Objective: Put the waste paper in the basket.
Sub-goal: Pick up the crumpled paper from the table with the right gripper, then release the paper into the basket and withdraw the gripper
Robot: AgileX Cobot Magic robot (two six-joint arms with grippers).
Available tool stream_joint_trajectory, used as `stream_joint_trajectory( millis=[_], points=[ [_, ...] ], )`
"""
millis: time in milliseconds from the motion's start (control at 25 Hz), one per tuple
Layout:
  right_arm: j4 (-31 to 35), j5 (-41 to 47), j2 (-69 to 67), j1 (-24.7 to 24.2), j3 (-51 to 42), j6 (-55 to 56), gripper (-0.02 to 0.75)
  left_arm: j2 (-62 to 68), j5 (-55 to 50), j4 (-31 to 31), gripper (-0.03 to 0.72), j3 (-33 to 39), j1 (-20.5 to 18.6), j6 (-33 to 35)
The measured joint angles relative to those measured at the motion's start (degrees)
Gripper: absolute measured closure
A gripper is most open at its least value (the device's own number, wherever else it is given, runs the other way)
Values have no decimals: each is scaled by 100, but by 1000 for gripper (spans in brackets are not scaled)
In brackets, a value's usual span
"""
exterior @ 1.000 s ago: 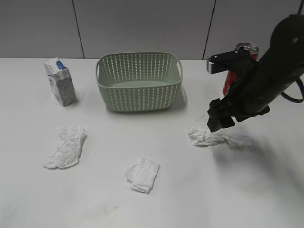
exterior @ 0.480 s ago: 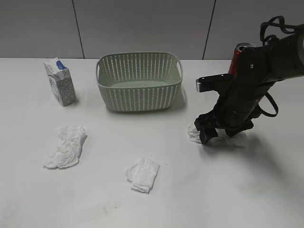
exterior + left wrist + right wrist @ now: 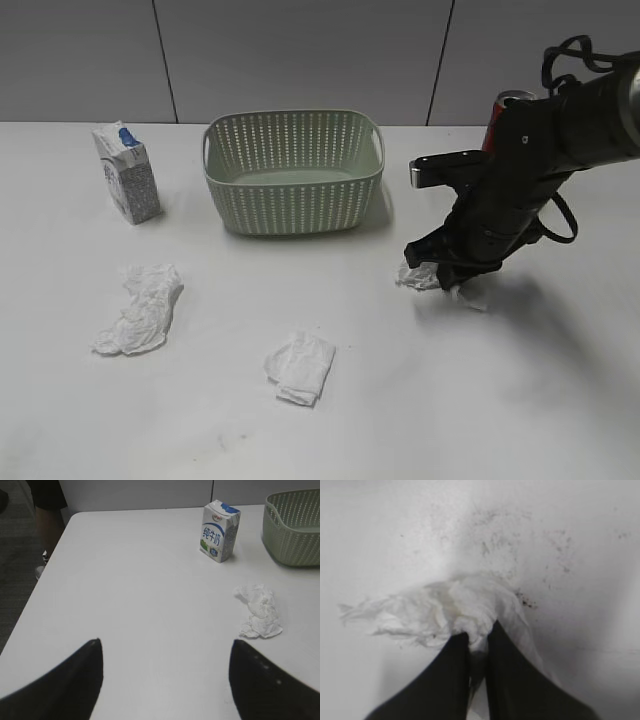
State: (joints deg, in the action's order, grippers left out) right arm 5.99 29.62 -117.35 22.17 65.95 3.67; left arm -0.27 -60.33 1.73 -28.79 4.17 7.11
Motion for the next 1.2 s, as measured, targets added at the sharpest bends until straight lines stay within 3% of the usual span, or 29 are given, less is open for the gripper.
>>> stream_joint_trajectory(
  millis=[440,680,920,1120,1200],
  points=[
    [28,359,910,270,21,-510,743,0,0,-5,101,0,0,7],
    [32,-60,1463,806,962,-944,743,0,0,-5,104,0,0,-2],
    [174,-937,785,971,2260,-990,743,0,0,-5,106,0,0,0],
    [238,-1294,-133,971,2788,-995,739,0,0,-5,107,0,0,8],
    [258,-1289,-441,971,2847,-995,685,0,0,-5,107,0,0,-2]
  ],
)
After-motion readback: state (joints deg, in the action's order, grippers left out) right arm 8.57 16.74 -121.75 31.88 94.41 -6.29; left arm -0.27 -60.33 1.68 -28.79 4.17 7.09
